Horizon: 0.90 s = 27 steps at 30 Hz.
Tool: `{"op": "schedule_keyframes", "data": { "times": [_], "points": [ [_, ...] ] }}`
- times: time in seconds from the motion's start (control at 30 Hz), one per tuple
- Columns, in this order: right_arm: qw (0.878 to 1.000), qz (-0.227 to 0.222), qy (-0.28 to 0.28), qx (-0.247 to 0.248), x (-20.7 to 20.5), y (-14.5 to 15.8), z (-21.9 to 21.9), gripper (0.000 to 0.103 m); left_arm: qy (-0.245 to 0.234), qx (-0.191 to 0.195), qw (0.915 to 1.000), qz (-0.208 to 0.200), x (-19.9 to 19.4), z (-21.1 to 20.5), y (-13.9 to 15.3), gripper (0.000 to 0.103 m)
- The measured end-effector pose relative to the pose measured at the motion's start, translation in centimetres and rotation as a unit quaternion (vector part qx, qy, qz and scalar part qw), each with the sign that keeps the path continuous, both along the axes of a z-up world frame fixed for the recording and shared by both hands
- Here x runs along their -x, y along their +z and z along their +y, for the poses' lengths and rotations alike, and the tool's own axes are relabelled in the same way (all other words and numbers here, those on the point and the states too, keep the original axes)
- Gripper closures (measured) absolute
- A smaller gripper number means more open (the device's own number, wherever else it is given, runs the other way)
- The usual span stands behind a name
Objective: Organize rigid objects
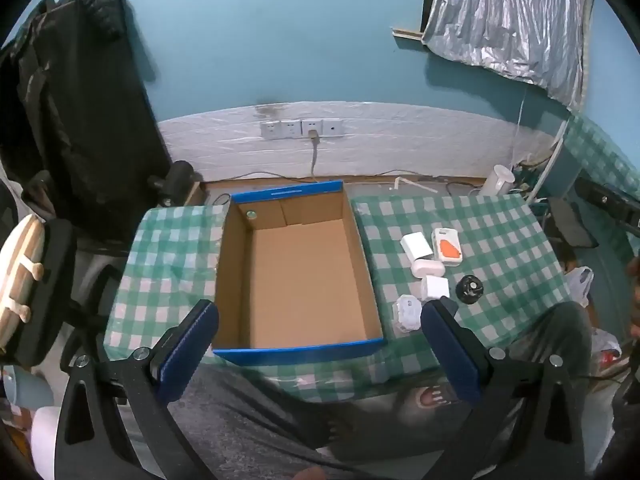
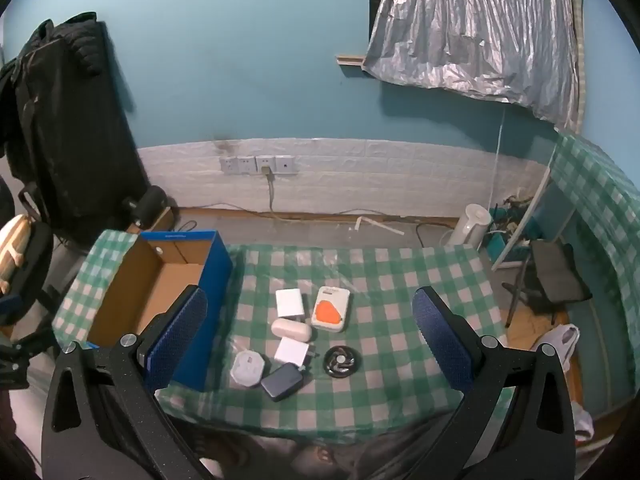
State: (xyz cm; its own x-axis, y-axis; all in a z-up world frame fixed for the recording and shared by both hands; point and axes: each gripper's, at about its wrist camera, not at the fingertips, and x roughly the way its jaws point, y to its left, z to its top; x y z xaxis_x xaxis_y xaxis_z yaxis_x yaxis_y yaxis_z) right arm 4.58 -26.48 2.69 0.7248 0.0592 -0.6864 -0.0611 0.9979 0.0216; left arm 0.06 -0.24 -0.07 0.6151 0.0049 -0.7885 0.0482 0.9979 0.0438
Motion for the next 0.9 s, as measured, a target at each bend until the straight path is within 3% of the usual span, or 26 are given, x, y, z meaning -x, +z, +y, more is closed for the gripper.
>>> {"op": "schedule_keyframes", "data": {
  "times": [0.07,0.1,0.3,0.9],
  "points": [
    [1.0,-0.003,0.001,-0.003,0.0,0.0,0.0,0.002,0.003,-0.013,0.9999,-0.001,-0.1,-0.5,-0.1,0.001],
    [1.0,-0.003,0.001,-0.001,0.0,0.0,0.0,0.002,-0.002,0.02,0.9998,-0.002,-0.2,0.2,0.1,0.001],
    [1.0,-0.001,-0.001,0.0,0.0,-0.1,0.0,0.002,-0.006,0.038,0.9992,0.013,-1.0,1.9,-0.1,0.001],
    [1.0,0.01,-0.005,0.0,-0.3,-0.7,-0.4,0.001,-0.002,0.035,0.9994,0.004,-0.1,1.1,-0.2,0.001]
  ]
}}
